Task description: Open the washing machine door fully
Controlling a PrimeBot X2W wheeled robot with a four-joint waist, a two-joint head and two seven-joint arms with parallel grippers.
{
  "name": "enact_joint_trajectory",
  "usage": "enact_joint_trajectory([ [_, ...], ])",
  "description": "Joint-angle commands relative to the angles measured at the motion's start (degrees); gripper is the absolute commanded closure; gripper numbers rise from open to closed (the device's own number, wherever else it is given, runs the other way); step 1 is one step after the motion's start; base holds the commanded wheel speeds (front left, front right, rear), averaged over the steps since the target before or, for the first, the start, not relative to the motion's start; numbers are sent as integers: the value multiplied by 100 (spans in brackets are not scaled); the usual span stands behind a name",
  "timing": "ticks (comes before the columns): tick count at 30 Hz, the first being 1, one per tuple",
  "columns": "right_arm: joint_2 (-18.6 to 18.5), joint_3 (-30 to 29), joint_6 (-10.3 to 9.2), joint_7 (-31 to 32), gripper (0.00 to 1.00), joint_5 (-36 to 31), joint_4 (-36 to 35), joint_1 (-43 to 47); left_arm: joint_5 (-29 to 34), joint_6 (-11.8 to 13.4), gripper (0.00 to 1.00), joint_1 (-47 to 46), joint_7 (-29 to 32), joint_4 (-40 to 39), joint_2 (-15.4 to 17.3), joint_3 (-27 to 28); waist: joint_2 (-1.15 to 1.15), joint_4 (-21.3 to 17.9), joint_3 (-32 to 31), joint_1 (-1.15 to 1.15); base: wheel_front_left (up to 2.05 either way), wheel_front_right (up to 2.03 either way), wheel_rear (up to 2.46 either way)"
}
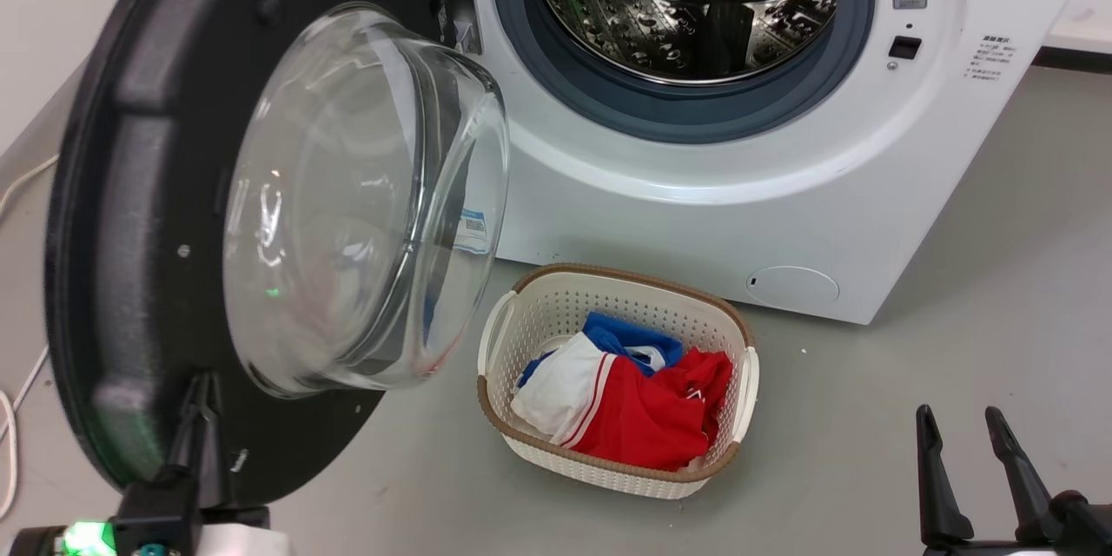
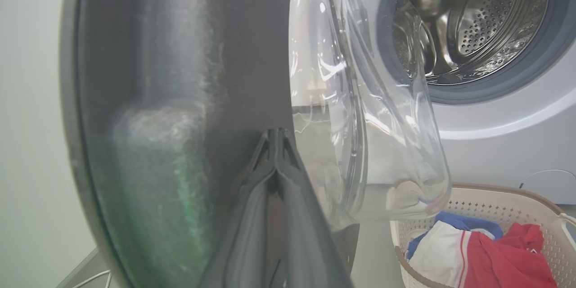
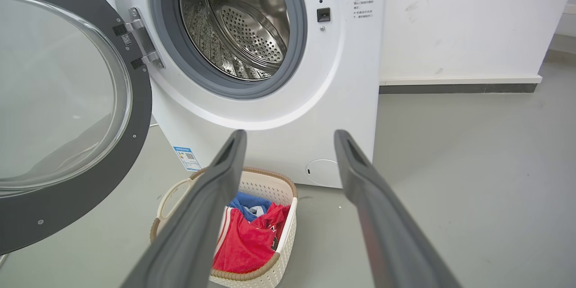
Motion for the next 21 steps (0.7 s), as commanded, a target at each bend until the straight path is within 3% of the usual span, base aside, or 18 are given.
enact_joint_trajectory([
  [1, 7, -7, -1, -12, 0, -54, -15, -77, -30, 41, 100, -121, 15, 52, 48, 146, 0, -5, 41, 0, 0, 0, 0],
  [21, 8, -53, -1, -12, 0, -191, -51, -366, -214, -130, 100, -683, 15, 540, 147, 1447, 0, -93, 561, 0, 0, 0, 0],
])
